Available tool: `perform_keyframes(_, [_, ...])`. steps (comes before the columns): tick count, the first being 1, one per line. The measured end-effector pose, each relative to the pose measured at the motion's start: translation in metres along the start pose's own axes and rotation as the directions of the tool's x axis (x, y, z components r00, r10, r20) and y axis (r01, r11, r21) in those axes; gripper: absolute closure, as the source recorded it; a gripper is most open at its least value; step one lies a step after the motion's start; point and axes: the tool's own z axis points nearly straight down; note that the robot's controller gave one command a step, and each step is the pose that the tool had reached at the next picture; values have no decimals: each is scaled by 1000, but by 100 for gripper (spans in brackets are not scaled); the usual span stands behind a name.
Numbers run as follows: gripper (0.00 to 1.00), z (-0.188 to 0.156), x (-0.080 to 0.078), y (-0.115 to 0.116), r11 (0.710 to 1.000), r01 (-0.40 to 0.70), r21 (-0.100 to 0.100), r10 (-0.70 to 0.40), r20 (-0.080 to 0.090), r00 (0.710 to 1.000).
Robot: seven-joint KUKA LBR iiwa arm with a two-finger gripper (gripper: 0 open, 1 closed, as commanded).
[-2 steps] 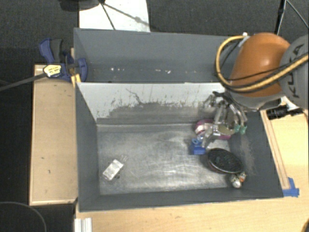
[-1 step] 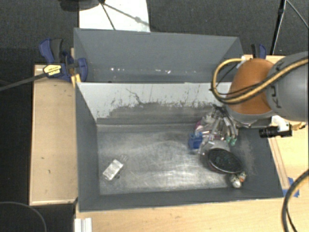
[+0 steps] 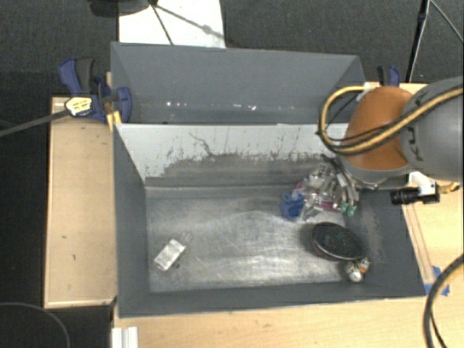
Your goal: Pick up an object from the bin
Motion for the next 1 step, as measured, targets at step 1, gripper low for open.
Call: perform_keyframes(1, [100,-143,-10,10,999,32,5,-32,-22,999])
